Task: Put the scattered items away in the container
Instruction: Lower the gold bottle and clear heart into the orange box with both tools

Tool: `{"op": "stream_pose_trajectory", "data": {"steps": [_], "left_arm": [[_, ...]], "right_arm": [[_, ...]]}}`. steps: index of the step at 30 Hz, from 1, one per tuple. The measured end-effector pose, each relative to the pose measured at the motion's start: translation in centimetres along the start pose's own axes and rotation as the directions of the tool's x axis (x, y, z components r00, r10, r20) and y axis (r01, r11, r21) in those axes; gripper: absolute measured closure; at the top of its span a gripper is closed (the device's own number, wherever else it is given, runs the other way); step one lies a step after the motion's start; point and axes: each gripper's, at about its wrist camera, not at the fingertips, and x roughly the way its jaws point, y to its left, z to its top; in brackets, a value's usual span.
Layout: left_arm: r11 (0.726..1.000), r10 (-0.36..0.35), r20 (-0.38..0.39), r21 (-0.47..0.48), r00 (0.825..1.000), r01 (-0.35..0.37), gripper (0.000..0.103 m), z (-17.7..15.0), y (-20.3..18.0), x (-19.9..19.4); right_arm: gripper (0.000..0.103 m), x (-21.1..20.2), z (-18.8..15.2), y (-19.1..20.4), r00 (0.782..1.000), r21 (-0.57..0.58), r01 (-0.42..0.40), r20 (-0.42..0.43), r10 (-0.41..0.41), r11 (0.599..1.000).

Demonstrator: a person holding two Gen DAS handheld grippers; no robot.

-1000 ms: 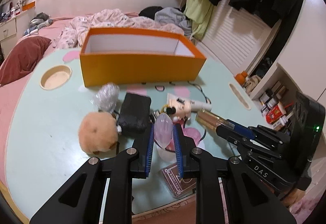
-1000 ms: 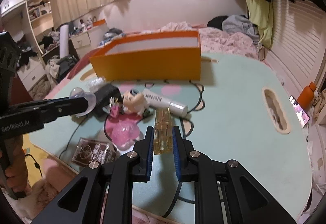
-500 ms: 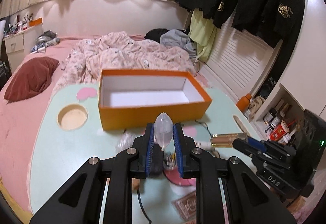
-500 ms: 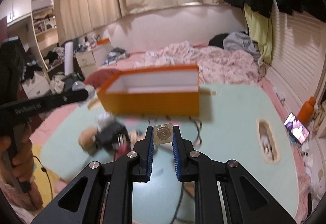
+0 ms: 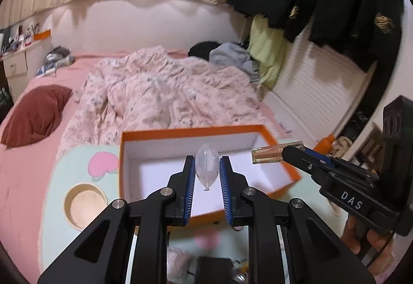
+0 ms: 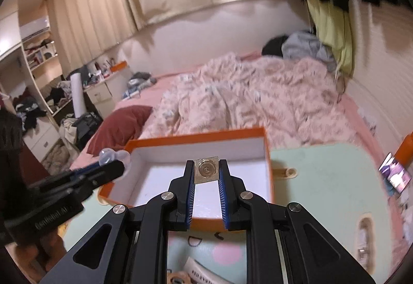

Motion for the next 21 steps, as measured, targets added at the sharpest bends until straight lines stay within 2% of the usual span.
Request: {"op": "stream_pose_trajectory", "data": {"steps": [4,8,12,14,16,21], "left_arm": [[0.999,0.024,-0.059,-0.038,0.998,-0.027,0.083,-0.9,1.4,2.7],[0.998,0.036,-0.086,-0.05,0.996,-0.04,0.083,-1.6,2.0,3.7],[0.996,0.038,-0.088,-0.075,0.995,-0.045,0.083,-1.7,2.5,3.8],[0.995,0.036,-0.079,-0.09,0.996,-0.044,0.081,-1.6,2.6,3.6],[0.994,0.044,-0.074,-0.1,0.996,-0.052,0.068,-1.3,2.8,3.4],[0.993,0.056,-0.042,-0.103,0.998,-0.06,0.068,-1.3,3.2,1.4]], "right_arm": [[0.087,2.8,-0.7,-1.0,0.998,0.022,0.0,-0.066,0.001,1.0],[0.087,3.8,-1.2,-1.6,0.994,0.022,0.0,-0.106,0.003,1.0],[0.085,3.6,-1.1,-1.9,0.996,0.043,-0.016,-0.088,0.02,0.999],[0.08,3.3,-0.8,-2.3,0.997,0.065,-0.03,-0.068,0.034,0.997],[0.073,3.0,-0.7,-2.6,0.998,0.083,-0.028,-0.054,0.033,0.996],[0.072,1.4,-0.4,-3.4,0.998,0.124,-0.052,-0.024,0.055,0.991]]}}
